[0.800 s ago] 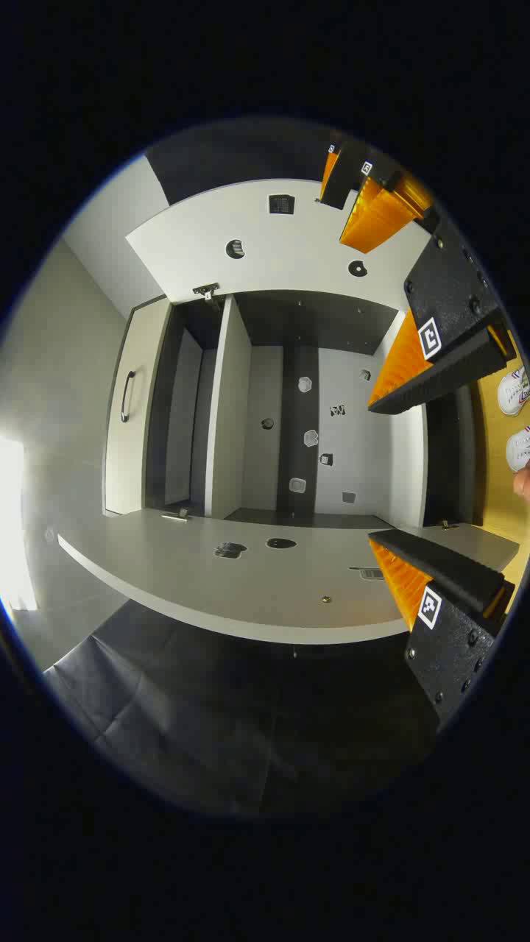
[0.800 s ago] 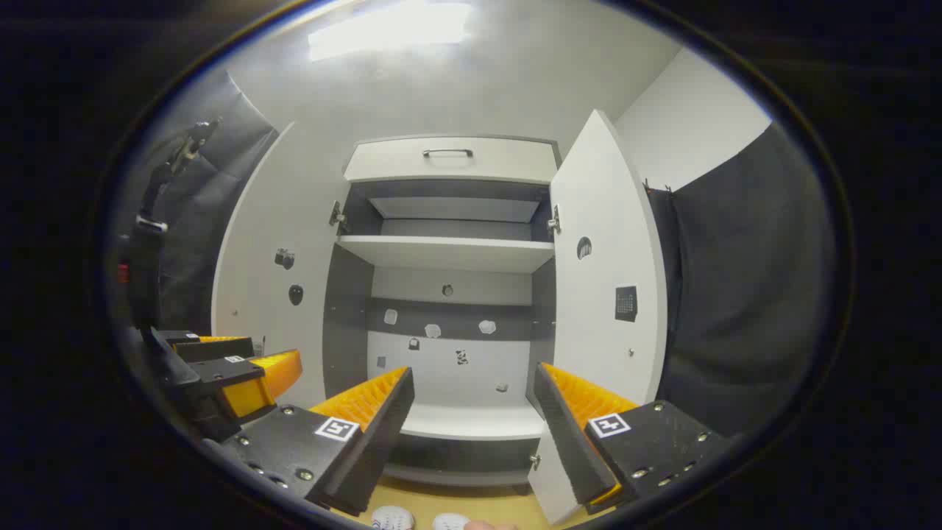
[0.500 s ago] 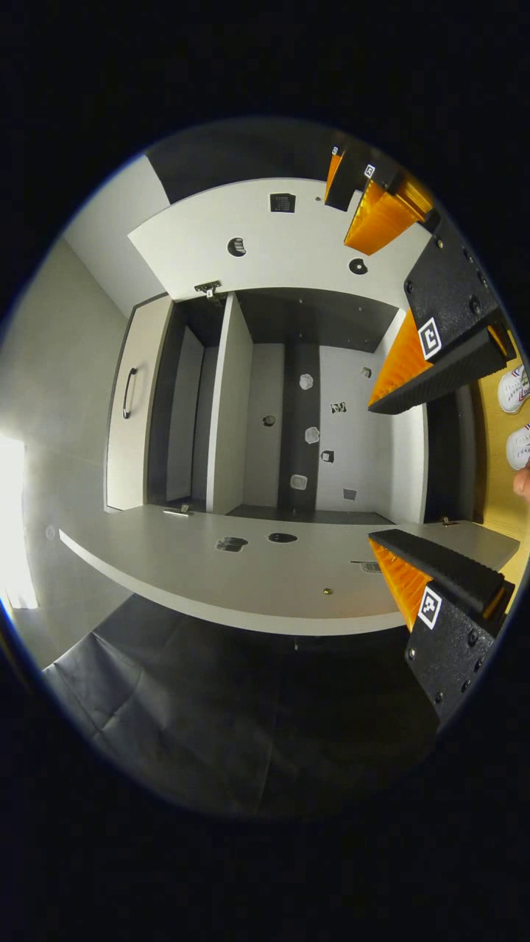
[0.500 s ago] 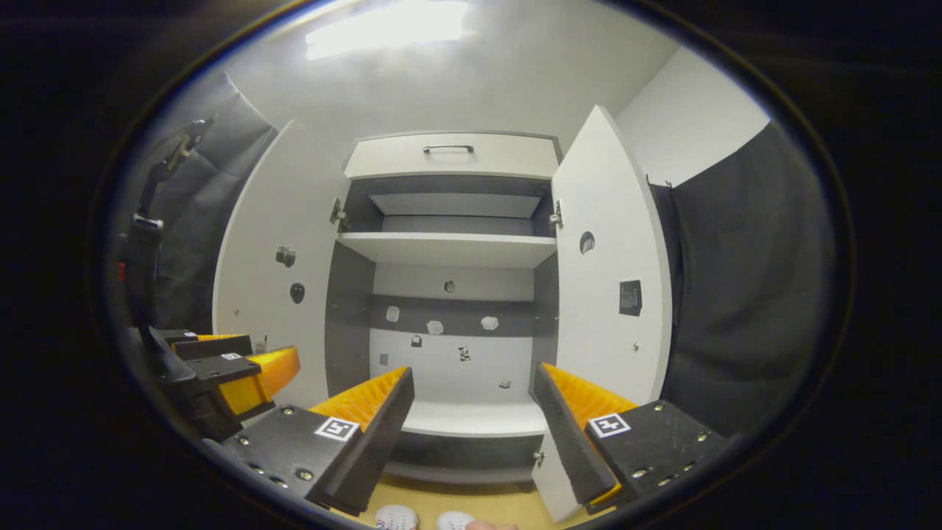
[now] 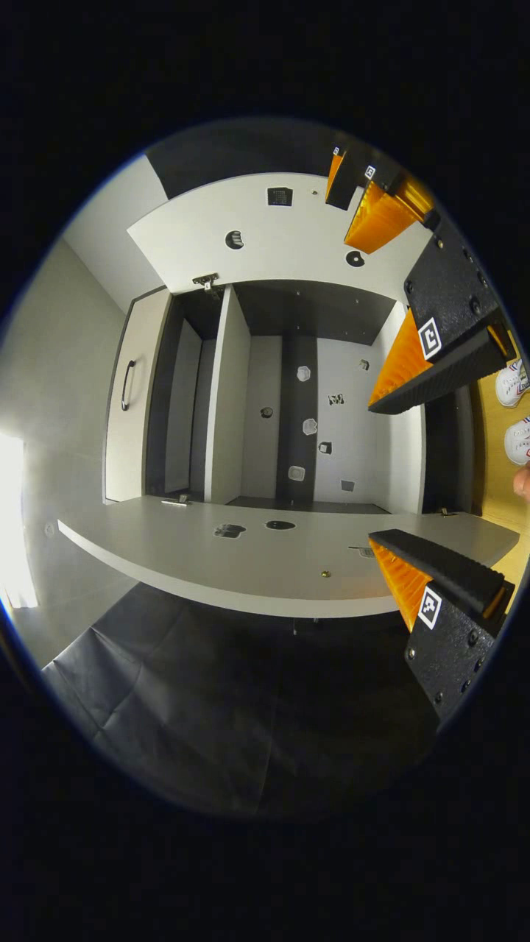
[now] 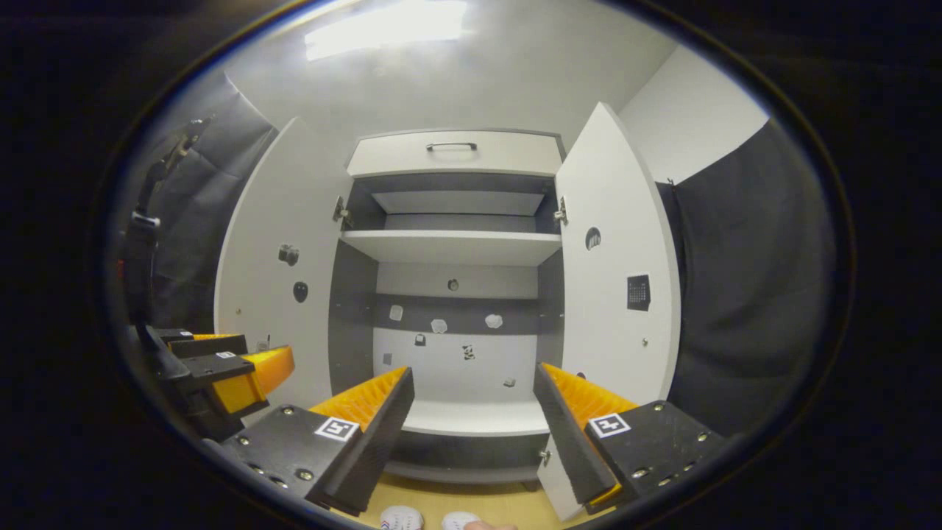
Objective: Grab one shoe with the right hand and put it into the shoe cabinet, grab the other shoe with the left hand and put it into the shoe cabinet; then close the right door with the right hand and the left door with the left hand.
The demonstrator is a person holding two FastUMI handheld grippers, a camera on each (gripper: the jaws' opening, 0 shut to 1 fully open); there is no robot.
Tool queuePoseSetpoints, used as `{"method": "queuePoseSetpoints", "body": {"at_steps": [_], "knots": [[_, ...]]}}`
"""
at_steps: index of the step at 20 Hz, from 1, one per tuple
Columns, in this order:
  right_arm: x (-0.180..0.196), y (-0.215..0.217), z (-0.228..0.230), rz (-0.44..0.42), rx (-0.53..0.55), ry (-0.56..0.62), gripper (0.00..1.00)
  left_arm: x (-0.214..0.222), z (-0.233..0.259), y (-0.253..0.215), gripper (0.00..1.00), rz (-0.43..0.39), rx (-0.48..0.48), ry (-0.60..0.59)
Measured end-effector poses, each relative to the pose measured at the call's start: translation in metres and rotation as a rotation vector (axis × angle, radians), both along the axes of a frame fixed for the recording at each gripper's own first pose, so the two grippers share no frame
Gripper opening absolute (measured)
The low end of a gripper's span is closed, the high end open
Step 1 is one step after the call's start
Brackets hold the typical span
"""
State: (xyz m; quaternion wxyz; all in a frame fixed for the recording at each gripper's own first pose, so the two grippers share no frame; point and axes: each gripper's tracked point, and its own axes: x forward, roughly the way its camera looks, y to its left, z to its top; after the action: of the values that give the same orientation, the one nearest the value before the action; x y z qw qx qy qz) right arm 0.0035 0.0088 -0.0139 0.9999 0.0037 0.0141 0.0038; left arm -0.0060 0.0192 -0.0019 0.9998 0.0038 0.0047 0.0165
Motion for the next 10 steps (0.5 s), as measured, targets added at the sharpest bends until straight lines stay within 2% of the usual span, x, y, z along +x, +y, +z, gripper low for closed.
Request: {"method": "queuePoseSetpoints", "body": {"at_steps": [3, 4, 6, 8, 9, 10], "knots": [[0.005, -0.001, -0.035, 0.004, -0.015, 0.074, 0.98, -0.003, -0.001, 0.003, 0.99, 0.006, 0.004, 0.000], [0.007, -0.001, -0.057, 0.008, -0.020, 0.122, 0.98, -0.004, -0.001, 0.005, 0.96, 0.010, 0.005, 0.001], [0.005, 0.001, -0.111, 0.022, -0.032, 0.250, 0.96, -0.006, -0.002, 0.009, 0.93, 0.019, 0.005, 0.004], [-0.003, 0.006, -0.173, 0.049, -0.054, 0.397, 0.98, -0.009, -0.004, 0.015, 0.93, 0.030, 0.007, 0.007], [-0.008, 0.009, -0.202, 0.064, -0.063, 0.464, 0.98, -0.010, -0.005, 0.018, 0.99, 0.037, 0.009, 0.010], [-0.014, 0.012, -0.231, 0.080, -0.071, 0.530, 0.98, -0.010, -0.006, 0.021, 0.96, 0.045, 0.011, 0.013]]}}
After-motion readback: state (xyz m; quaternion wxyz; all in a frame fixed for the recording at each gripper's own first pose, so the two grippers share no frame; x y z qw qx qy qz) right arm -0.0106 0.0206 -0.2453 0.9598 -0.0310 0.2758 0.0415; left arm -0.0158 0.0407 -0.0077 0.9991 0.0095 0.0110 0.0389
